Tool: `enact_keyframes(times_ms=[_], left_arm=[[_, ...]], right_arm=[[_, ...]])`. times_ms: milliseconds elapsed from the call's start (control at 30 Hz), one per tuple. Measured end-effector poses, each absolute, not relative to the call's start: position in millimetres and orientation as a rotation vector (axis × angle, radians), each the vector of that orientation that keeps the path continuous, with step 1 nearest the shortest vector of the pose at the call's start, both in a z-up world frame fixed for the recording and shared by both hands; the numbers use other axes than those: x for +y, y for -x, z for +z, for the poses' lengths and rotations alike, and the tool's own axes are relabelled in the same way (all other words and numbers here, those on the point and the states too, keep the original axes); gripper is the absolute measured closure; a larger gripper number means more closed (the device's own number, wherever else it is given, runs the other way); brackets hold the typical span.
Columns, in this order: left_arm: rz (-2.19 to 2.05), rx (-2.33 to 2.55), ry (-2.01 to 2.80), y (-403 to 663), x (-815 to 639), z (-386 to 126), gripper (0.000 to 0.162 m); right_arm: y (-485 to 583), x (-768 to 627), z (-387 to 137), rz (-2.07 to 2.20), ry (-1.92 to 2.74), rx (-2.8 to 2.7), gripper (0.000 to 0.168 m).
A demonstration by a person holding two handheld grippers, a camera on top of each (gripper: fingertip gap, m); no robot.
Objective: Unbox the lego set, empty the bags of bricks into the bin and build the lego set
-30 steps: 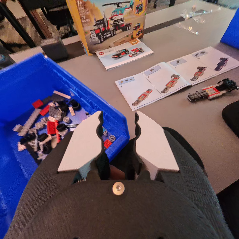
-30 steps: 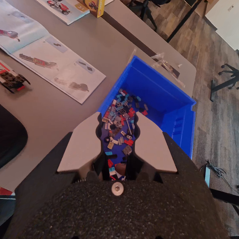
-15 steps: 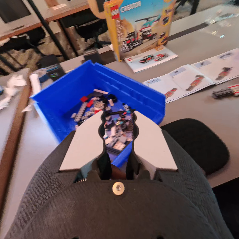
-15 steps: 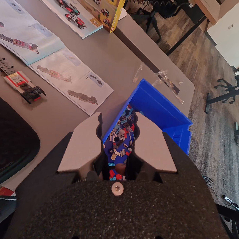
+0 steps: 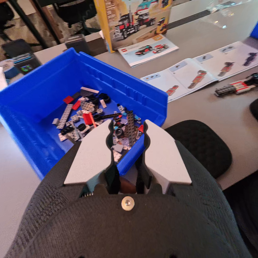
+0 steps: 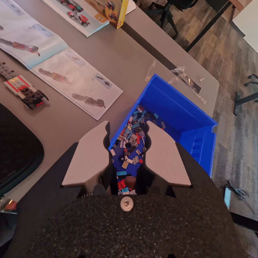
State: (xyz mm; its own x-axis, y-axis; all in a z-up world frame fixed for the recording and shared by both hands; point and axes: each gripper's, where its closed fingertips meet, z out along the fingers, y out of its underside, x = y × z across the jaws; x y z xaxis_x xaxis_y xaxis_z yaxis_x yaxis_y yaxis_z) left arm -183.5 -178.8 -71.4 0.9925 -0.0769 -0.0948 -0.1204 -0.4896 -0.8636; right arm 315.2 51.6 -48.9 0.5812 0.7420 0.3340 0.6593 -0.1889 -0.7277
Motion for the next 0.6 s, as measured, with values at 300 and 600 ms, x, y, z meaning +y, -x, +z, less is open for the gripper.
enact_keyframes(times_ms=[300, 600], left_arm=[[-0.304, 0.821, 1.939, 90, -216, -110, 0.105], [-0.456, 0.842, 2.057, 90, -221, -154, 0.104]], right_arm=[[-331, 71, -58, 0.462, 1.880, -0.888, 0.058], [-332, 83, -78, 0.497, 1.947, -0.830, 0.047]])
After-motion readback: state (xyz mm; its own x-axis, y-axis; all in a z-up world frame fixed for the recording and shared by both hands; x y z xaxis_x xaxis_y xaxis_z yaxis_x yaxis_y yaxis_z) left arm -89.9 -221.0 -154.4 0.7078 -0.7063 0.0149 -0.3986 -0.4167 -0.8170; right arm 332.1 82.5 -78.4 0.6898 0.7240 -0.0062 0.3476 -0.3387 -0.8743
